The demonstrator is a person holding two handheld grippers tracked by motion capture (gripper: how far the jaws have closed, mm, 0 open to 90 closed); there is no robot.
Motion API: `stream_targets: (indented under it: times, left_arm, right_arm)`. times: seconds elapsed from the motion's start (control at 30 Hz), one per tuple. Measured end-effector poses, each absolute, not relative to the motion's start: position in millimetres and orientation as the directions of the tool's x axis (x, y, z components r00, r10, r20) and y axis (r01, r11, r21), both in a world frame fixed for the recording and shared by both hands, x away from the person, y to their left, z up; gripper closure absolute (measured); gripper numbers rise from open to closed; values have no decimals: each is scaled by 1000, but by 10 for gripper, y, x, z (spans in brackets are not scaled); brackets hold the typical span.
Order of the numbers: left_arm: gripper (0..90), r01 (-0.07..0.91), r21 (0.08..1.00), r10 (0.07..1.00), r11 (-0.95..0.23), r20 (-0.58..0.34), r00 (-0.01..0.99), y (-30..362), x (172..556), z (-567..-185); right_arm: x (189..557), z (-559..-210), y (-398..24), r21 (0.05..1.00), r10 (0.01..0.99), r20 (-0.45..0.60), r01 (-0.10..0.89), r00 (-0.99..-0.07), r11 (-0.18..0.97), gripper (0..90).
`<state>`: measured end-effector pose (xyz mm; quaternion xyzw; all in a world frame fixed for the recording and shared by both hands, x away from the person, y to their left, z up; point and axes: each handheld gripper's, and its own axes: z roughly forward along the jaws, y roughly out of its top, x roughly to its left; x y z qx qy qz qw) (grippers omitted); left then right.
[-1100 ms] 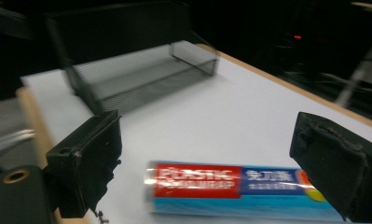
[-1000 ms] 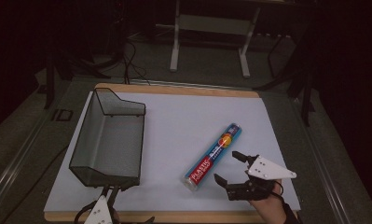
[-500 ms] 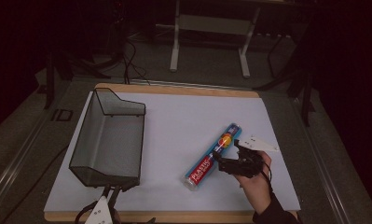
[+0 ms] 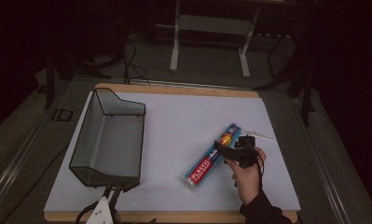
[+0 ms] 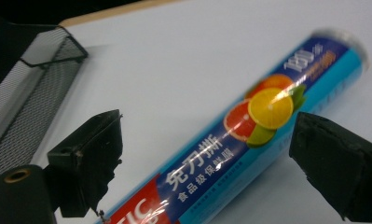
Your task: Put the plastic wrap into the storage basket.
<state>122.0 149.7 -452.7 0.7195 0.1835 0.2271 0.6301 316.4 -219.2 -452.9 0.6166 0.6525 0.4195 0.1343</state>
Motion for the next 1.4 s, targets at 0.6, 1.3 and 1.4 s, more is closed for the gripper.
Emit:
stream_targets:
  times: [0.6, 1.3, 1.4]
  left_arm:
    - [23, -23, 988, 541, -154, 103, 835, 1474, 1213, -4533]
    - [23, -15, 982, 529, -187, 114, 841, 1439, 1212, -4551]
    - [23, -8, 982, 527, -190, 109, 843, 1428, 1221, -4556]
  right_arm:
    - [3468, -4980, -2325, 421, 796, 598, 810, 91, -409, 95]
    - [3644, -5197, -2211, 217, 696, 683, 849, 221, -482, 246]
    - [3638, -5209, -2235, 205, 679, 696, 843, 232, -498, 257]
